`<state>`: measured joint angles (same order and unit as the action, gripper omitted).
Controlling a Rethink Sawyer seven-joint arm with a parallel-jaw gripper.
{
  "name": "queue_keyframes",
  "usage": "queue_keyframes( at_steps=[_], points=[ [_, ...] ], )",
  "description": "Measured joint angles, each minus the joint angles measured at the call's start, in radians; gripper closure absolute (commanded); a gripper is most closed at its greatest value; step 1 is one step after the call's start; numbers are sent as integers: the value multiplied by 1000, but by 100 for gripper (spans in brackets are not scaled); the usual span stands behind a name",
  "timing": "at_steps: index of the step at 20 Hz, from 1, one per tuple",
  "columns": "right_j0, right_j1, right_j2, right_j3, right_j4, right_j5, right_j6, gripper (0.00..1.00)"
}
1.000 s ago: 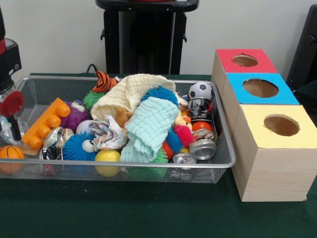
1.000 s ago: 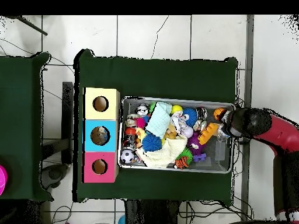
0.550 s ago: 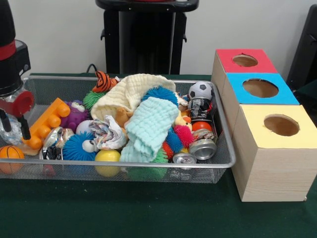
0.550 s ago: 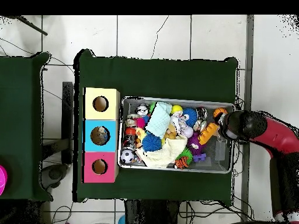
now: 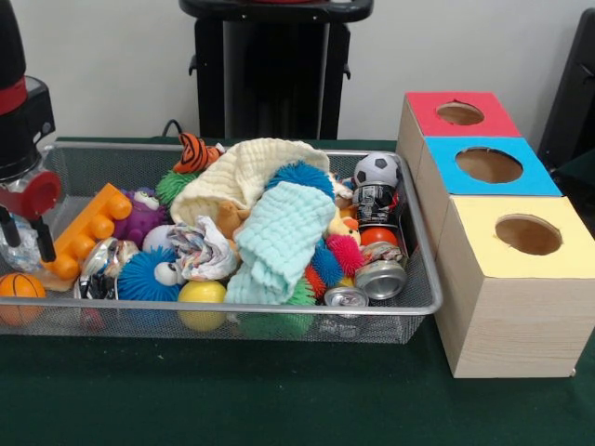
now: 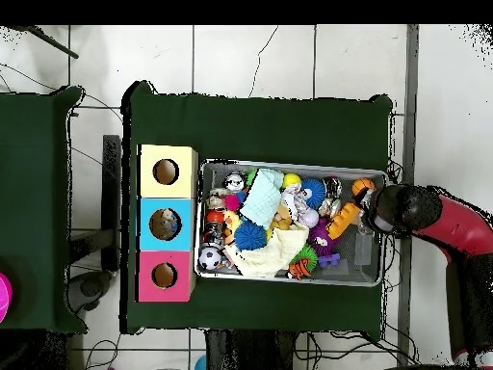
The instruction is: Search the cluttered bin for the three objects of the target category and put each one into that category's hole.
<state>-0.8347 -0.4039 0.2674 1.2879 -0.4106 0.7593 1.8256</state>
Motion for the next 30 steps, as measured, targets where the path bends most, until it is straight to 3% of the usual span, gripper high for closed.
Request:
queue_keyframes(
  at_steps=[18,30],
  points=[
    [-3,32,0,-2,0,0,0,0],
    [0,21,0,26,-50,1,0,0]
  ],
)
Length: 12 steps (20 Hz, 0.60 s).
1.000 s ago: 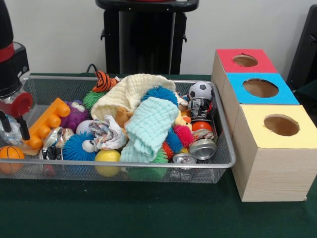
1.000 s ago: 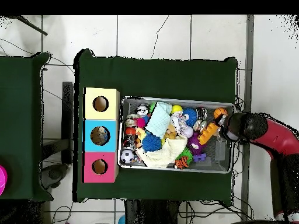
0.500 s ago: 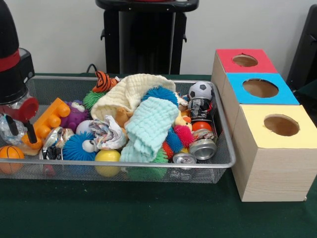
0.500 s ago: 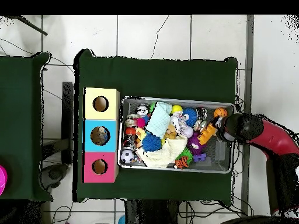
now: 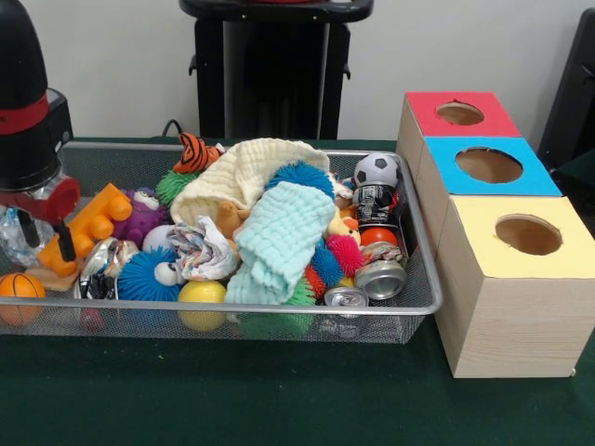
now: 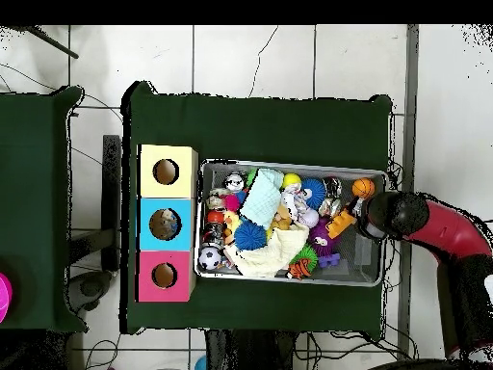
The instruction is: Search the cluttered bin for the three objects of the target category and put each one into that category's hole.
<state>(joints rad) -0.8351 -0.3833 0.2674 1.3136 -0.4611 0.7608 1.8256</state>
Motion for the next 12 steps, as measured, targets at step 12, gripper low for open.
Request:
queue_keyframes(
  at_steps=[12],
  points=[
    [-30,-30,0,-6,0,18,0,0]
  ],
)
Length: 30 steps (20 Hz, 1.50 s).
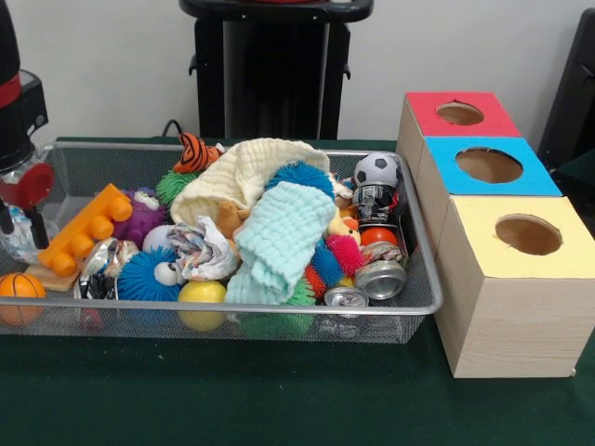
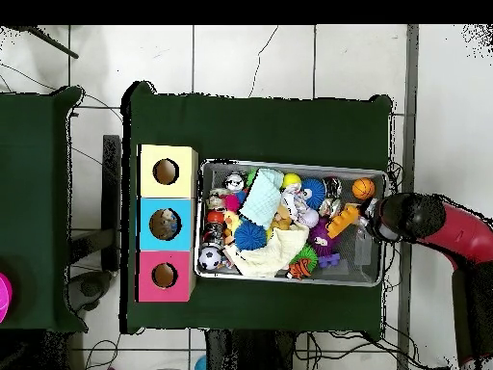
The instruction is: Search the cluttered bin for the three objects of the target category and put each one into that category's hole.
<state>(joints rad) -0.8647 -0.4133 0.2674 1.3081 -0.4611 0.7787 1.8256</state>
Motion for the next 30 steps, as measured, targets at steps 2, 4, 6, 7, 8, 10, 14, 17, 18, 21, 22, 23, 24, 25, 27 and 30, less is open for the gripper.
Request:
queue_keyframes(
  at_steps=[2,4,6,7,8,10,14,17,18,21,22,23,24,25,27,30],
  points=[
    [-5,3,2,0,1,1,0,0],
    [-7,9,3,-3,1,0,0,0],
    [-9,15,3,-5,1,0,0,0],
    [-9,17,4,-6,1,0,0,0],
    [-10,18,6,-8,1,1,0,0],
    [-12,21,9,-11,1,1,0,0],
    [-15,27,17,-16,0,0,0,0],
    [-20,43,19,-27,-1,0,0,0],
    [-20,46,20,-29,-1,0,0,0],
    [-24,52,27,-37,-1,14,0,0],
    [-25,52,29,-39,-1,17,0,0],
    [-26,53,30,-40,0,18,0,0],
    [-28,54,32,-41,-1,20,0,0],
    [-29,54,33,-42,-1,23,0,0],
    [-32,55,37,-43,-1,26,0,0],
    [-38,56,44,-43,-1,30,0,0]
  ],
)
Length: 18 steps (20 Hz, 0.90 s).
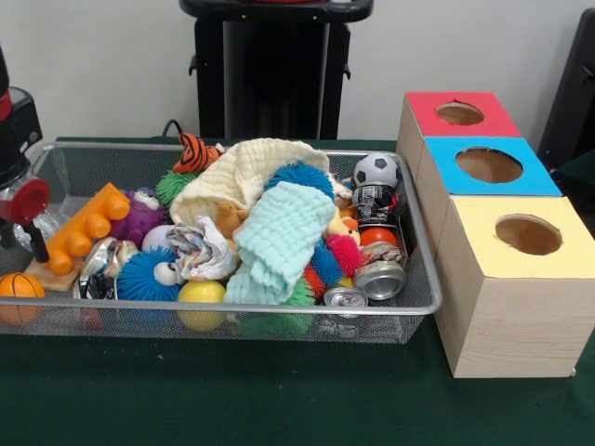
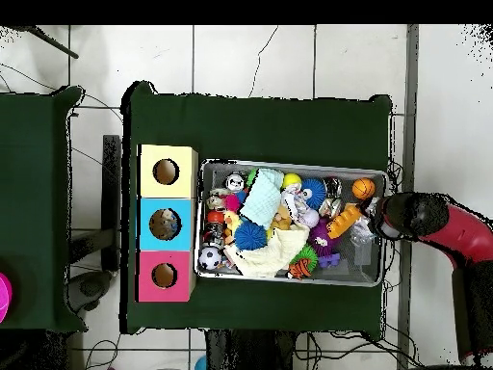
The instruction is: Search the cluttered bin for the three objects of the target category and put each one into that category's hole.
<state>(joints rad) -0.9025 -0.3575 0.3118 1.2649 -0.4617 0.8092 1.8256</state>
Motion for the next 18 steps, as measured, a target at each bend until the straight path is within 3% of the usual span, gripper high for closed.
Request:
queue_keyframes(
  at_steps=[18],
  points=[
    [-56,13,70,-8,0,63,-60,0]
  ],
)
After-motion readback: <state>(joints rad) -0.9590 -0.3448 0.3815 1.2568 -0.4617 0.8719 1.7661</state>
